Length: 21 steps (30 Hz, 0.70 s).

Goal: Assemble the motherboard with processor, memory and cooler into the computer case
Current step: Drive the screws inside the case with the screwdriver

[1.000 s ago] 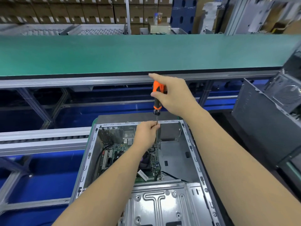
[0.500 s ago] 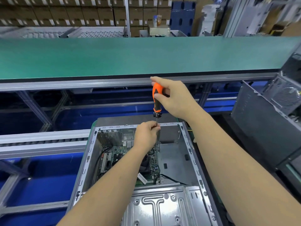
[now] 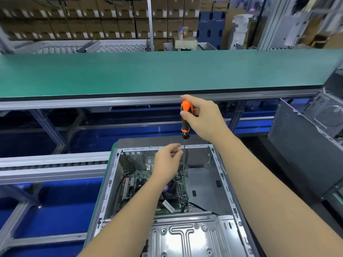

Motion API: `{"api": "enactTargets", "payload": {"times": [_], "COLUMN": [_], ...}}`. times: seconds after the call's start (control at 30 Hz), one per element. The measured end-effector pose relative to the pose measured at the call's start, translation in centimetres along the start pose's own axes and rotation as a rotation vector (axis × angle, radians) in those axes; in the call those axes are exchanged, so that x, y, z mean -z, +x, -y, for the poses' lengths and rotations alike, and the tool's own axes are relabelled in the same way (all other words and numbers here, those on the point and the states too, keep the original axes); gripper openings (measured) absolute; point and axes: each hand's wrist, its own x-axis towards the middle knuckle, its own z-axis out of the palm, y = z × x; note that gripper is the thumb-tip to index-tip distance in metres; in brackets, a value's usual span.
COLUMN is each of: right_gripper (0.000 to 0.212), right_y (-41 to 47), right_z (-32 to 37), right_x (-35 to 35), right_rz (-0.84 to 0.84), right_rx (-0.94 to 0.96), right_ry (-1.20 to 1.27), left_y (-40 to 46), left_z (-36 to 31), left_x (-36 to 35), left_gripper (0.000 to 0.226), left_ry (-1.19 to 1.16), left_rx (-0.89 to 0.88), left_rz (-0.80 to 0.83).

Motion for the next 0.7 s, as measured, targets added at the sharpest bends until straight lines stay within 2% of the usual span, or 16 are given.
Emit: {"api": "enactTargets", "payload": {"times": [0.17, 0.27, 0.43, 0.53, 0.7], "right_gripper": [0.043, 0.042, 0.041, 0.04, 0.039], "right_y": [-0.2, -0.5, -1.0, -1.5, -2.2], "right_z": [0.8, 1.7, 2.6, 3.1, 3.7], "right_x": [0.1, 0.4, 0.6, 0.5, 0.9], "right_rz": [-0.019, -0.07, -0.106, -0.138, -0.196], "right_rx": [0.018, 0.055, 0.079, 0.085, 0.112], "right_ry": [-0.016, -0.021, -0.023, -0.031, -0.064], "left_y": [-0.5, -0.4, -1.0, -1.7, -2.0], "left_z": [-3.6, -5.1, -5.3, -5.4, -6.3], "left_x": [2.7, 3.4, 3.6, 3.1, 2.7], "left_gripper": [0.023, 0.014, 0.013, 0.009, 0.006], "left_ry": [-0.184, -0.147, -0.144, -0.157, -0.189], "left_rx": [-0.074, -0.11, -0.12, -0.136, -0.089], "left_rz": [-0.086, -0.122, -0.106, -0.155, -0.184]}}
